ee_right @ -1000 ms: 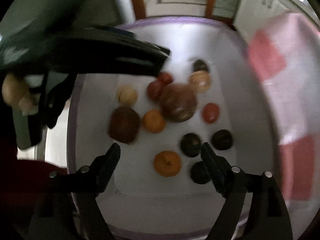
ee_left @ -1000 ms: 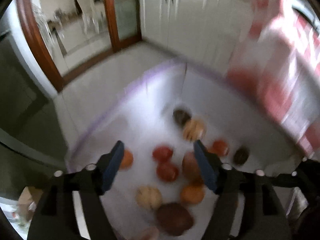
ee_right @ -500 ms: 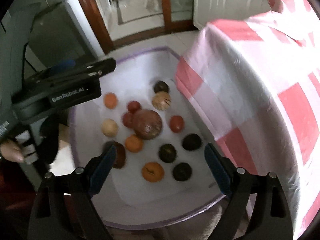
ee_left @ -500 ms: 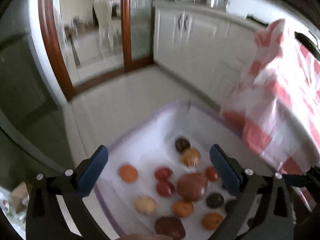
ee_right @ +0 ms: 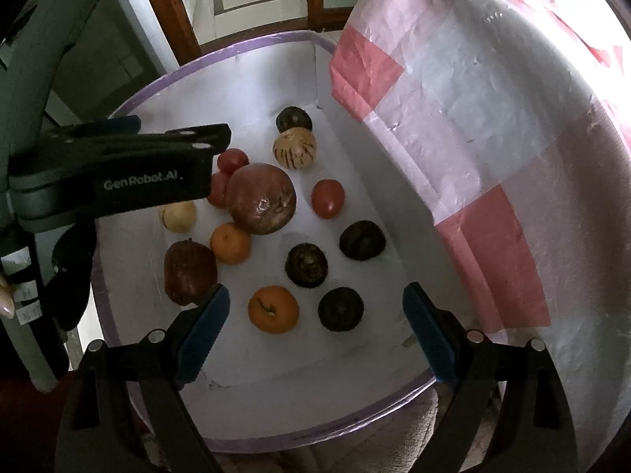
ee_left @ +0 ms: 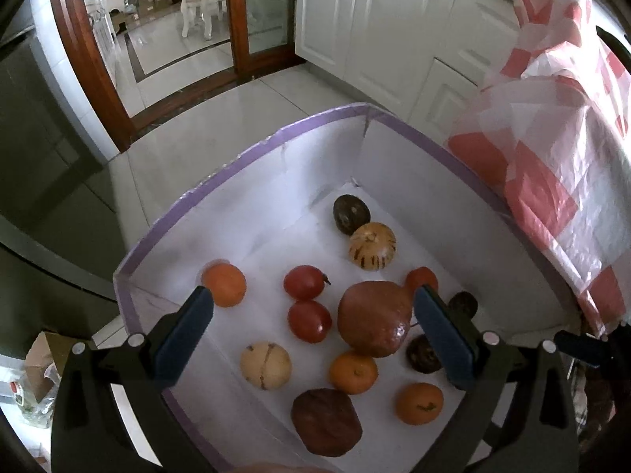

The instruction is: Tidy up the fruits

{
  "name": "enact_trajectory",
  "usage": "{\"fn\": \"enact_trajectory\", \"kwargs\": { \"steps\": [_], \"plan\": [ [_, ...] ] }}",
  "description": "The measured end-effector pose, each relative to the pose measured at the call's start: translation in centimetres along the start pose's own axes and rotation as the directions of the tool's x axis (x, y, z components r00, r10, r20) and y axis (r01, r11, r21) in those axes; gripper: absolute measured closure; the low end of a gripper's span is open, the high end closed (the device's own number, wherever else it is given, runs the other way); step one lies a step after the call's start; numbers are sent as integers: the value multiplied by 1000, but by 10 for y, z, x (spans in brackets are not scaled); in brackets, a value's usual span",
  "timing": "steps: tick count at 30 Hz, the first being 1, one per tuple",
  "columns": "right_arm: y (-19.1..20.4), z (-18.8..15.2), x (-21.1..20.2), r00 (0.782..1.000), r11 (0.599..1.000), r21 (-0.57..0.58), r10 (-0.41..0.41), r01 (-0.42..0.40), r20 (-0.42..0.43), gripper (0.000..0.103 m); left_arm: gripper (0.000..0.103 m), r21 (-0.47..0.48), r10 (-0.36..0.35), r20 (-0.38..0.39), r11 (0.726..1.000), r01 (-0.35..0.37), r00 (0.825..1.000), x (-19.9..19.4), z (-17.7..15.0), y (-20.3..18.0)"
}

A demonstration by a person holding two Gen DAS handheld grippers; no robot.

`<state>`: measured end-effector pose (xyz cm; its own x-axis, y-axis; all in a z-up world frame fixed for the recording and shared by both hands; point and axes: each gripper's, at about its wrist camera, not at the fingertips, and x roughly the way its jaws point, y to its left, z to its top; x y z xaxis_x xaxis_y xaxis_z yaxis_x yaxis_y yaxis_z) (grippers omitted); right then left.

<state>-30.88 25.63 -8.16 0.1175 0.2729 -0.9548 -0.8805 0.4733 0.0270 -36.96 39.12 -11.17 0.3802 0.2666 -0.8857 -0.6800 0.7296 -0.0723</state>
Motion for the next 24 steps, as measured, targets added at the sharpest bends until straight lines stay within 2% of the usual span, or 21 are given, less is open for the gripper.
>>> {"fn": "enact_trajectory", "kwargs": {
  "steps": [24],
  "plan": [
    [0, -1, 9, 999, 1000, 1, 3, -3, -36, 16, 2, 29, -21, -26, 999, 22, 999, 7, -2, -9]
  ]
}}
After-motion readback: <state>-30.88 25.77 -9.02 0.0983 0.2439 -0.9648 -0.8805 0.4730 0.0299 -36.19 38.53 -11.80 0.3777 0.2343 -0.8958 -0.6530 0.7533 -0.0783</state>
